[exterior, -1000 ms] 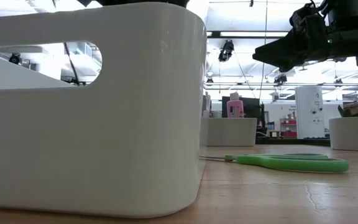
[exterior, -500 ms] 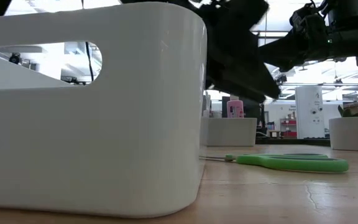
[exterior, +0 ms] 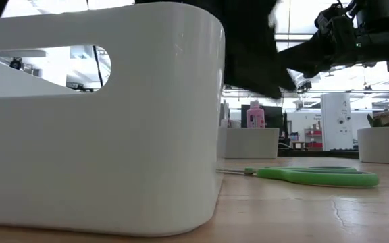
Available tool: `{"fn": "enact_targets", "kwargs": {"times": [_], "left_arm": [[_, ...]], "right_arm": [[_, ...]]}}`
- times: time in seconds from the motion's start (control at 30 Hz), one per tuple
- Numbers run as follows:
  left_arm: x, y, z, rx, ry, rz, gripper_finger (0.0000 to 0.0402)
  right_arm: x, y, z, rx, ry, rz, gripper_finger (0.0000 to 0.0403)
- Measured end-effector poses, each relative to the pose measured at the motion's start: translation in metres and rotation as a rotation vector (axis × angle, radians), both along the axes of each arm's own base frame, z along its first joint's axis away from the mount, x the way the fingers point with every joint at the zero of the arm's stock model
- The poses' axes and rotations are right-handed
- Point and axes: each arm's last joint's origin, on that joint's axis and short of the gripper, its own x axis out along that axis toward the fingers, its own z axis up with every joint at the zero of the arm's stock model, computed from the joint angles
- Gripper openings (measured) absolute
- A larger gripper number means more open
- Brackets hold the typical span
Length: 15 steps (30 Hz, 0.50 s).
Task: Pick & Place Paint Supplies
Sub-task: Put the green scissors into the transparent bin
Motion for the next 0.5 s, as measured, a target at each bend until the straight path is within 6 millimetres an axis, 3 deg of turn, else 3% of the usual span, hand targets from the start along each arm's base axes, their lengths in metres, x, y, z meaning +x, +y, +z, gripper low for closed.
{"fn": "enact_targets", "kwargs": {"times": [0.13,0.33,0.5], "left_arm": [[-0.031,0.006,0.042,0.039,-0.070,0.114,0.0190],[-0.108,-0.002,0.063,0.186,-0.328,0.116,0.0187],[-0.175,0.040,0.072,0.131,-0.480,0.057,0.0187]], "right_arm": [[0.000,0.000,0.000,0.000,0.000,-0.001,0.0193],[0.000,0.000,0.000,0.000,-0.001,-0.001,0.0193],[0.000,0.000,0.000,0.000,0.000,0.000,0.0193]]}}
